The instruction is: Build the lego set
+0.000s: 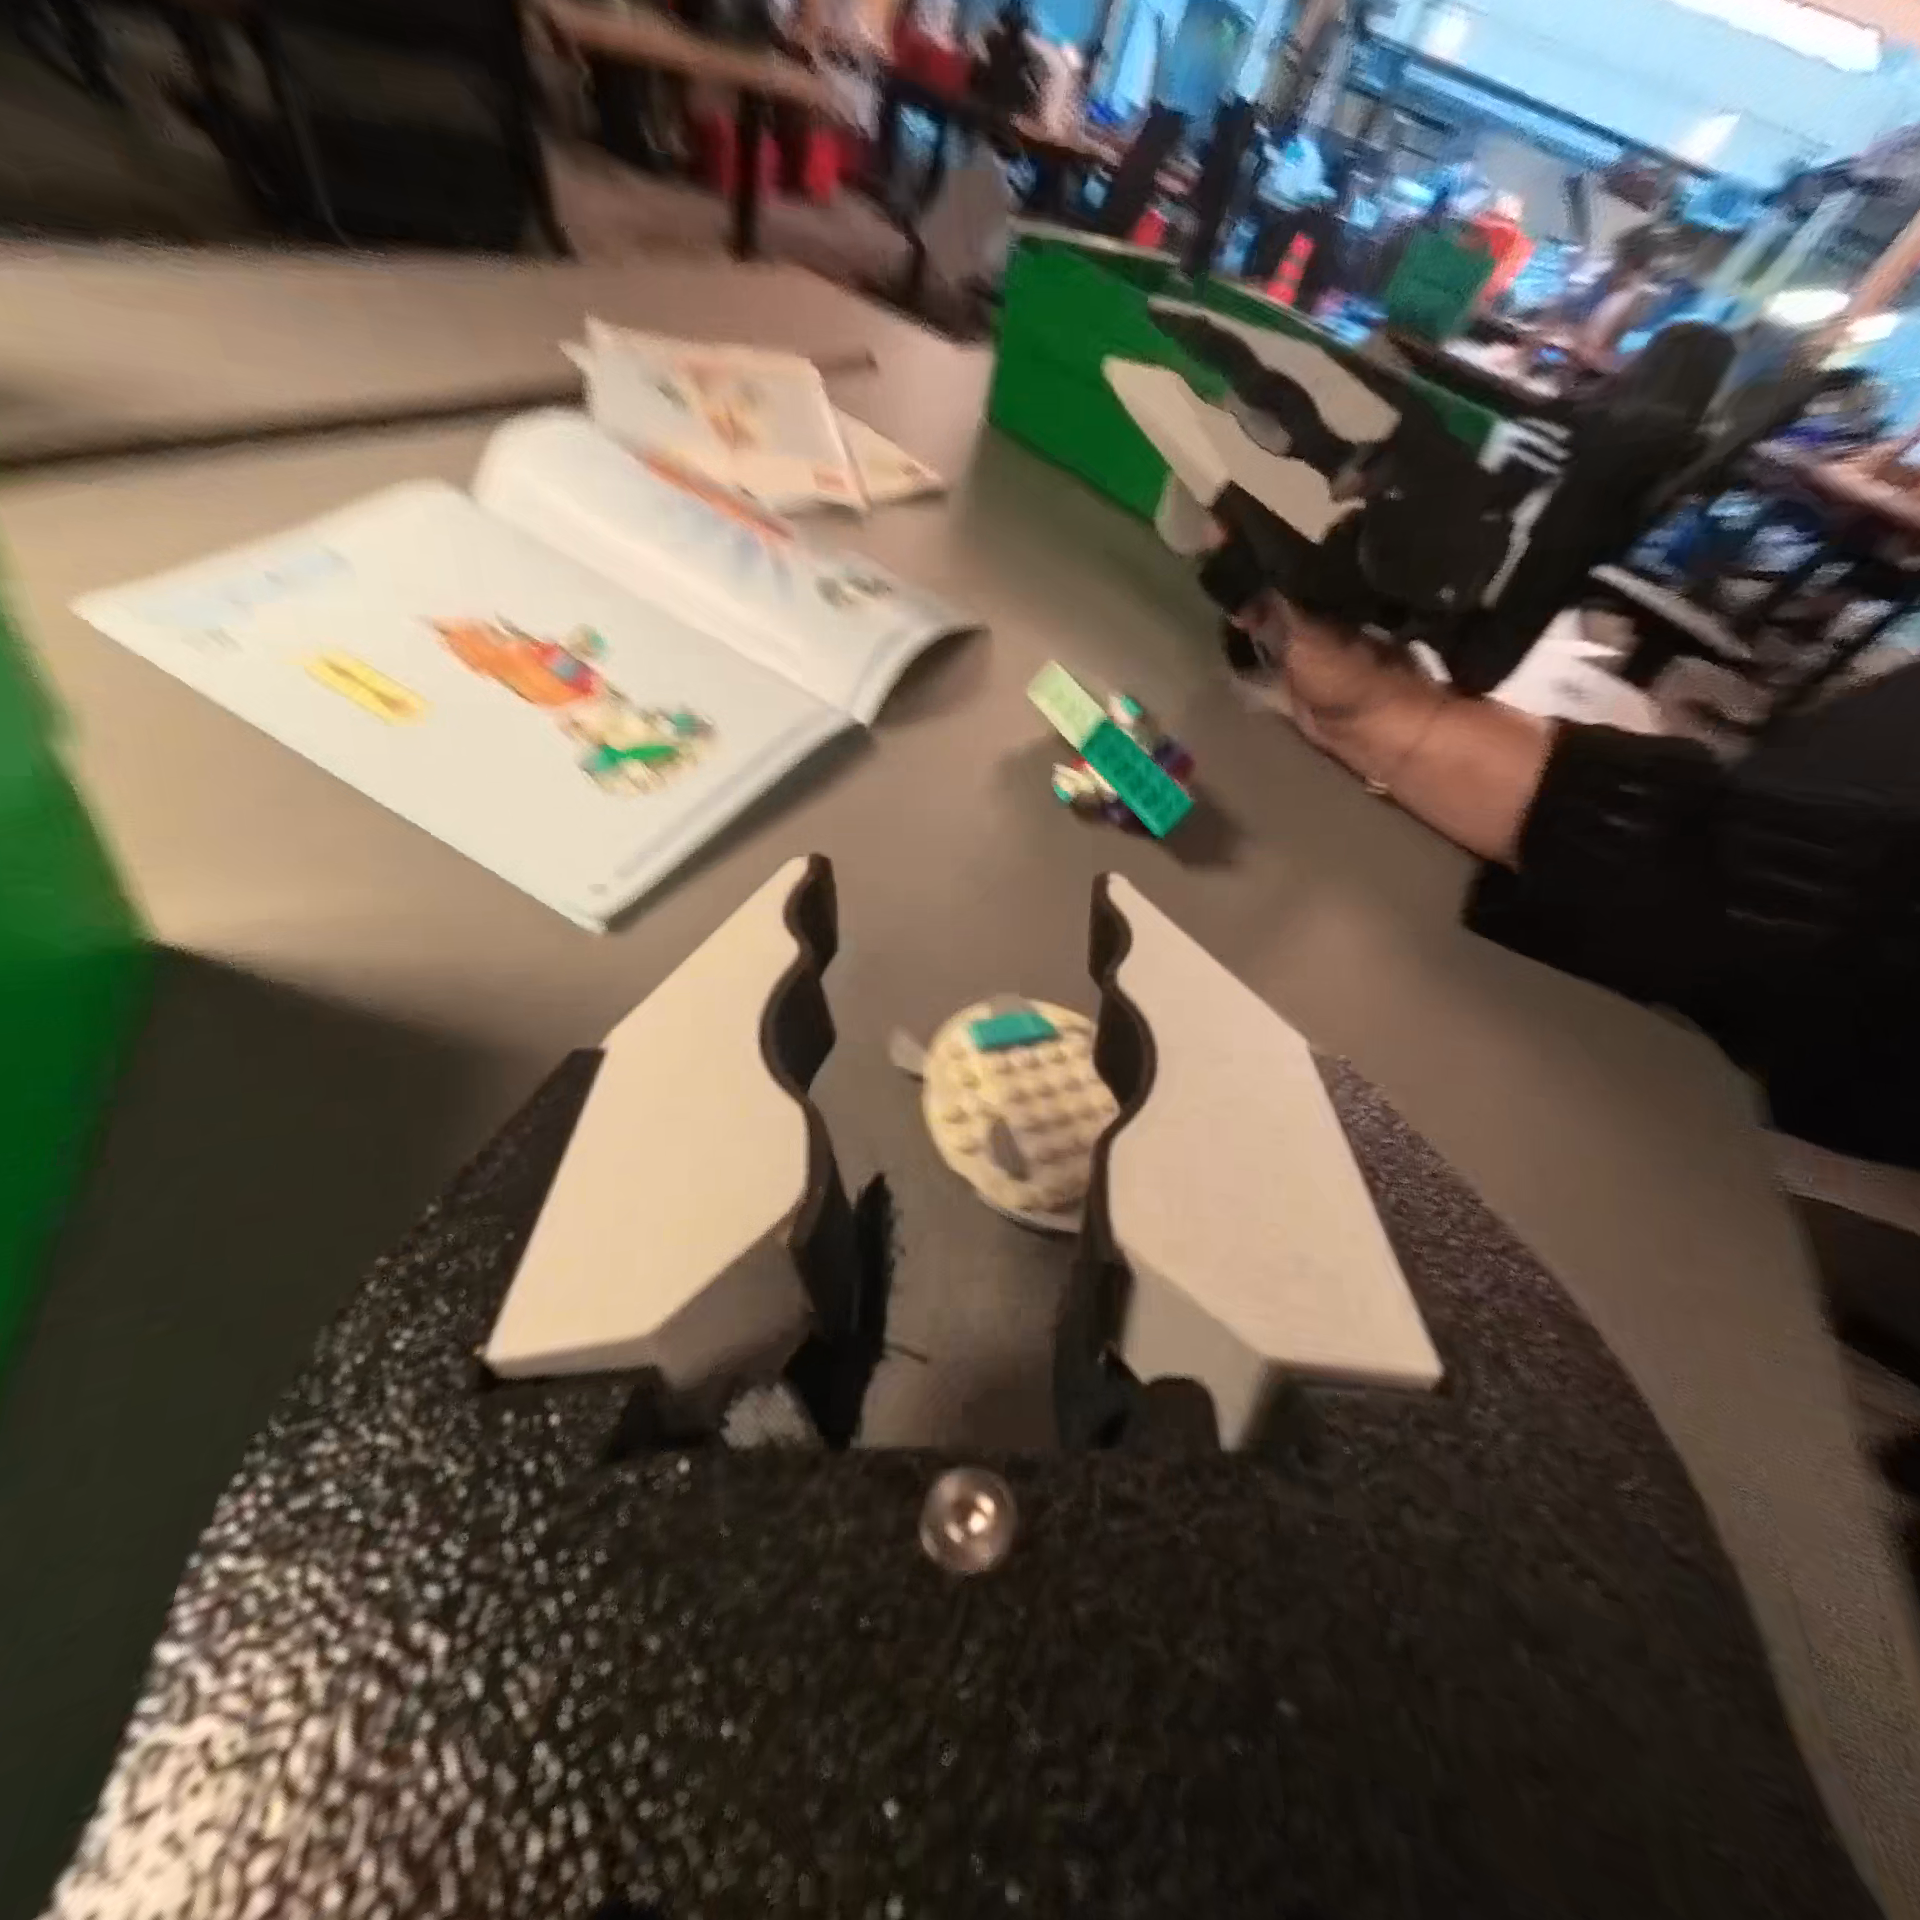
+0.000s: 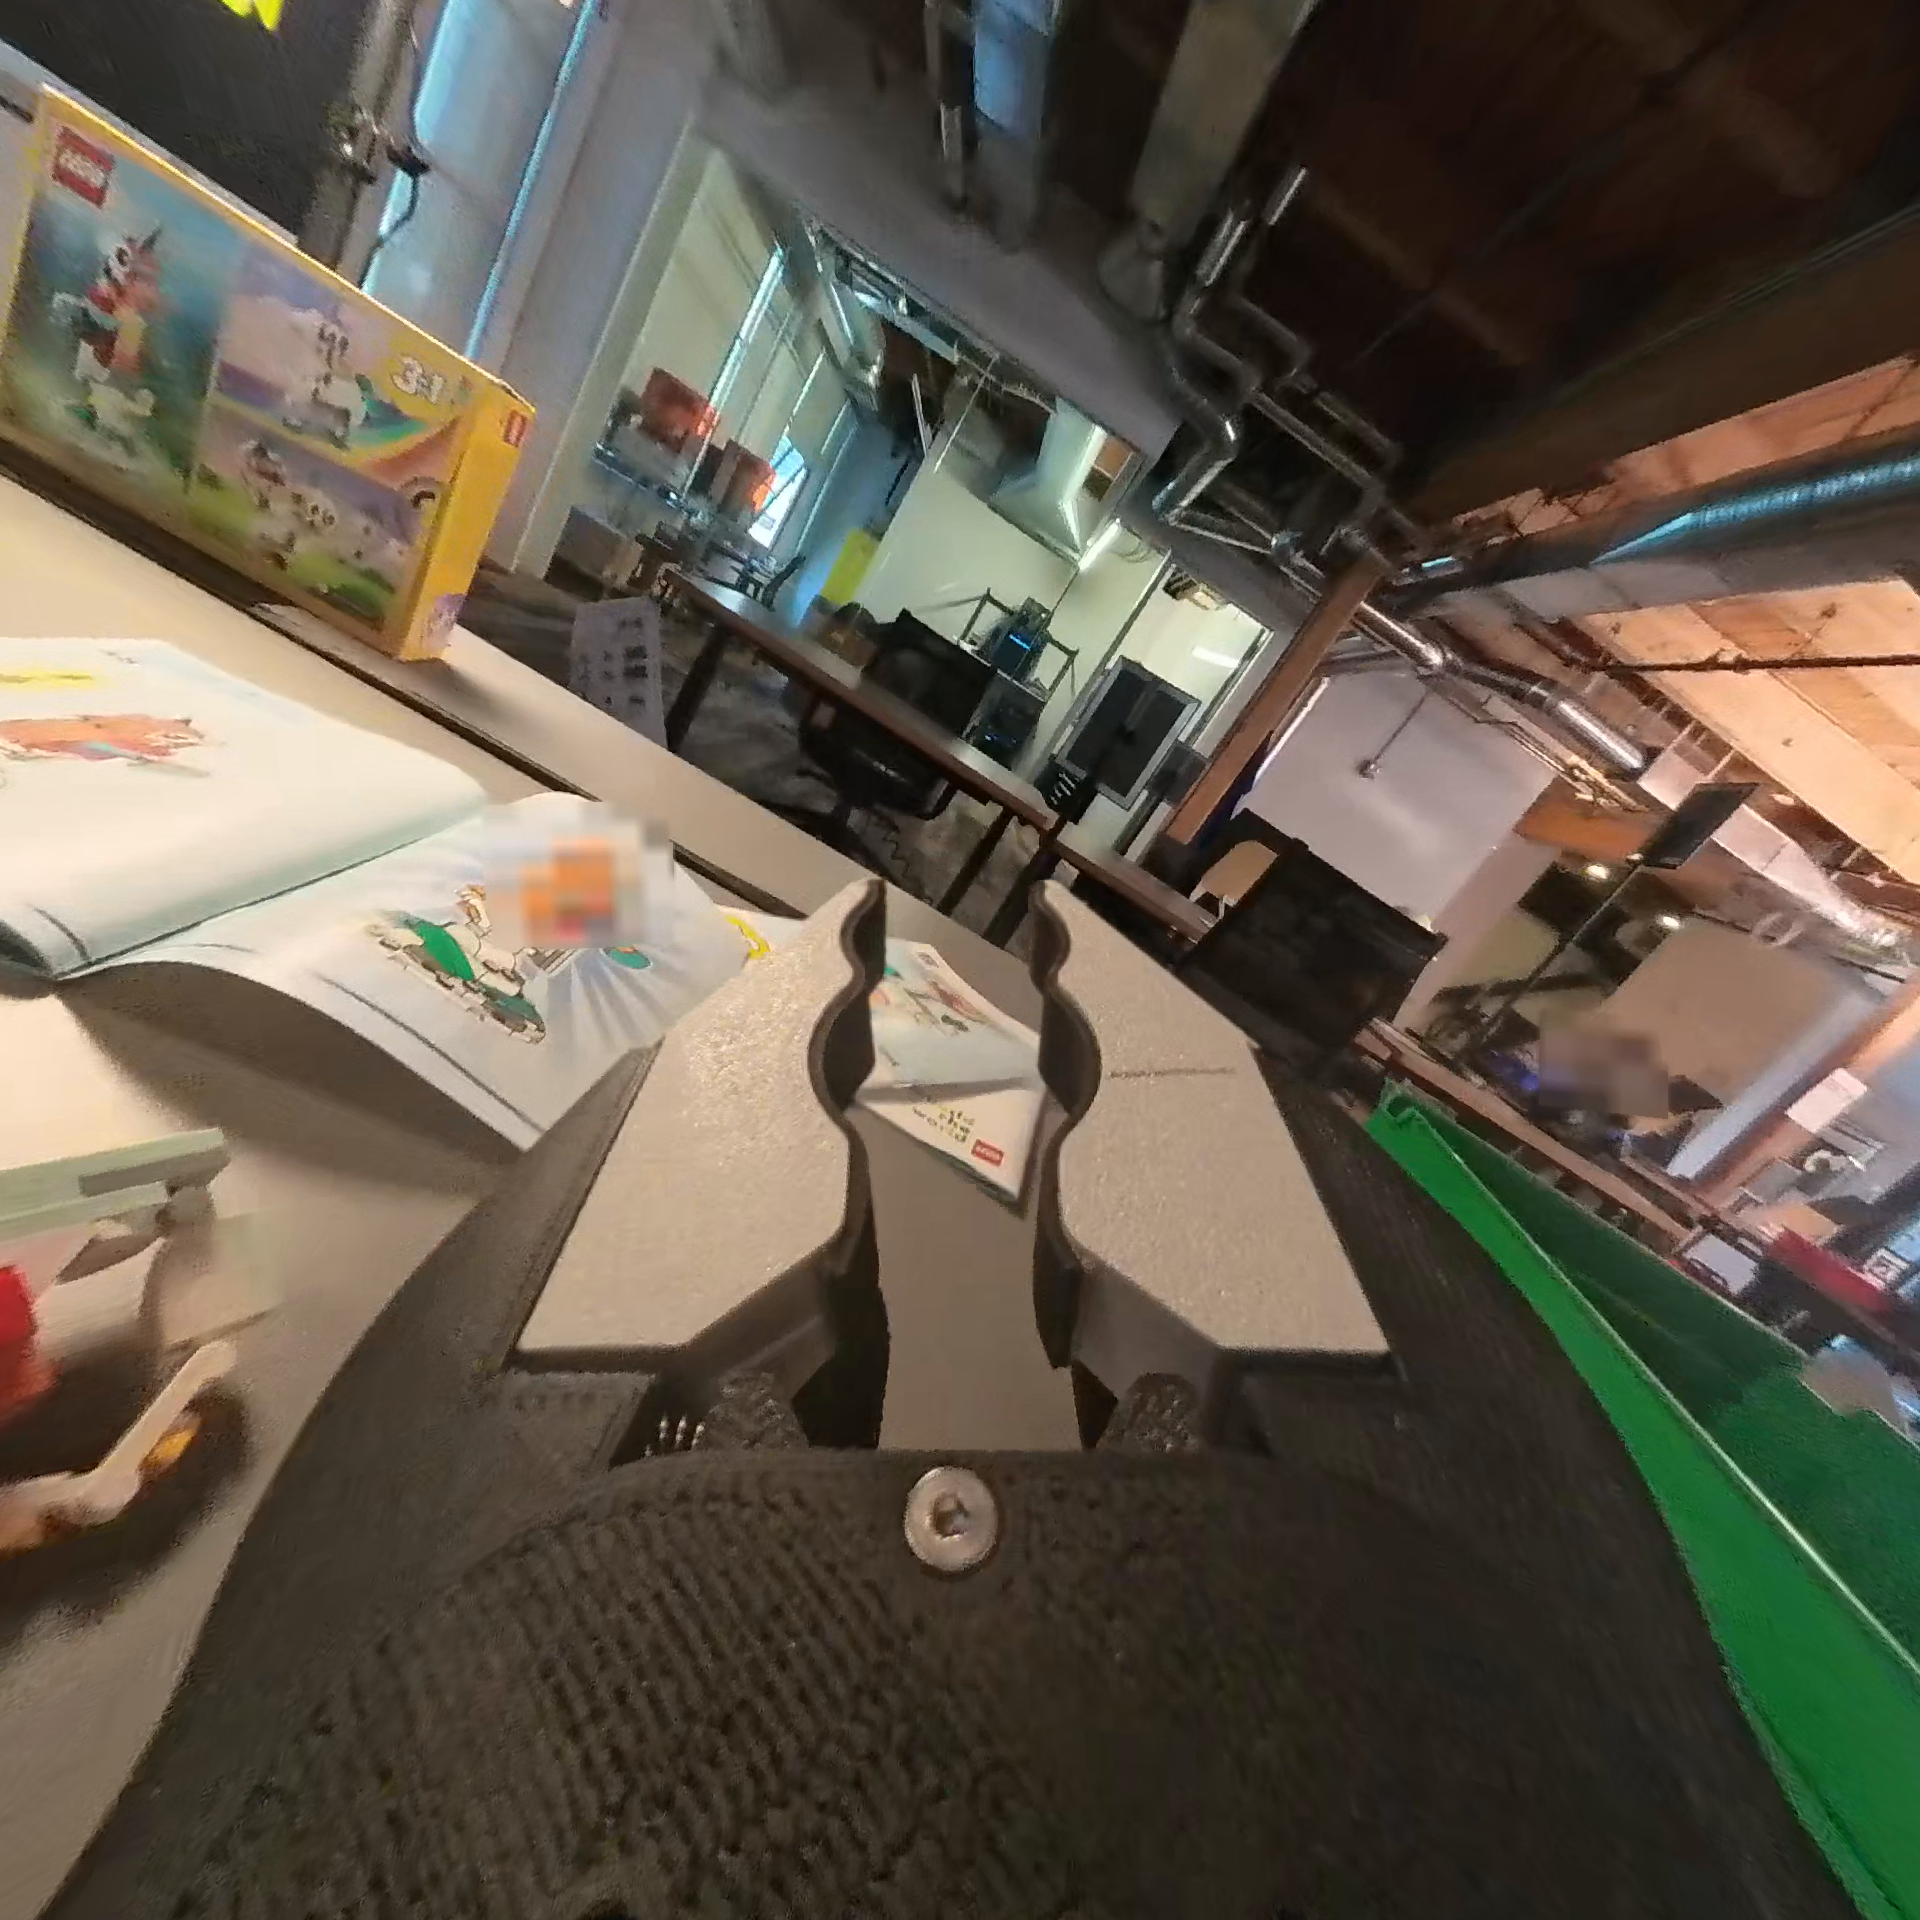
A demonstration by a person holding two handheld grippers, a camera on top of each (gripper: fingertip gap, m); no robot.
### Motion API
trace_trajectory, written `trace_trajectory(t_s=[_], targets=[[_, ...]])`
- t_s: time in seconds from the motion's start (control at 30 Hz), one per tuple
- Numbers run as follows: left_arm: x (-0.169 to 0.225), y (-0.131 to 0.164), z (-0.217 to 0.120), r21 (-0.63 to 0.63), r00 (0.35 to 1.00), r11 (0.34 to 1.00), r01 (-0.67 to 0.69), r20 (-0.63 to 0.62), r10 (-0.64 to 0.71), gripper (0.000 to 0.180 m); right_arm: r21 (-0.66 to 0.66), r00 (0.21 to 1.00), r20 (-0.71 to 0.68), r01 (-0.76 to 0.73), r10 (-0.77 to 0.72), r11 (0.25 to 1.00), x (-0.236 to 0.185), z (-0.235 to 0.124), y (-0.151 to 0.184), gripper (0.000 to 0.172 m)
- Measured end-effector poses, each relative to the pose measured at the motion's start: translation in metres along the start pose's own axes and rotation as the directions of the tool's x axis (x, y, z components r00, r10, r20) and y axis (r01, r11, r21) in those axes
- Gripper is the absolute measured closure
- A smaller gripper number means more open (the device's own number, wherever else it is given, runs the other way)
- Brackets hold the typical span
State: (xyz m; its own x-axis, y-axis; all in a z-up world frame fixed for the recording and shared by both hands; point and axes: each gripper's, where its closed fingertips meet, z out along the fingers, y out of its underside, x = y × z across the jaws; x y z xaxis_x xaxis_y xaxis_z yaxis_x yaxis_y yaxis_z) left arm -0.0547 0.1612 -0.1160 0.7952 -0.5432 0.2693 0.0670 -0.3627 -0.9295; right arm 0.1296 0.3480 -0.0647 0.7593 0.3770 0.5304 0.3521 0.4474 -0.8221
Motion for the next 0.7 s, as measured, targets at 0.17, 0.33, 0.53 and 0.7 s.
trace_trajectory(t_s=[0.17, 0.33, 0.53, 0.7], targets=[[-0.028, -0.019, -0.012, -0.034, 0.802, 0.873, -0.486, 0.378, 0.461, 0.15, 0.05, 0.993, 0.048, 0.105, -0.108, 0.993, -0.015, 0.014, -0.006, 0.16], [0.008, -0.022, 0.037, -0.205, 0.538, 0.62, -0.758, 0.342, 0.771, 0.152, 0.136, 0.981, 0.156, 0.097, -0.118, 0.986, -0.038, 0.018, -0.019, 0.169], [0.002, -0.016, 0.12, -0.367, 0.555, 0.572, -0.733, 0.163, 0.816, 0.123, 0.156, 0.977, 0.212, -0.007, -0.027, 0.988, -0.04, 0.02, -0.023, 0.169], [-0.017, -0.02, 0.16, -0.41, 0.565, 0.548, -0.729, 0.09, 0.82, 0.109, 0.15, 0.976, 0.214, -0.065, 0.032, 0.987, -0.033, 0.025, -0.021, 0.169]])
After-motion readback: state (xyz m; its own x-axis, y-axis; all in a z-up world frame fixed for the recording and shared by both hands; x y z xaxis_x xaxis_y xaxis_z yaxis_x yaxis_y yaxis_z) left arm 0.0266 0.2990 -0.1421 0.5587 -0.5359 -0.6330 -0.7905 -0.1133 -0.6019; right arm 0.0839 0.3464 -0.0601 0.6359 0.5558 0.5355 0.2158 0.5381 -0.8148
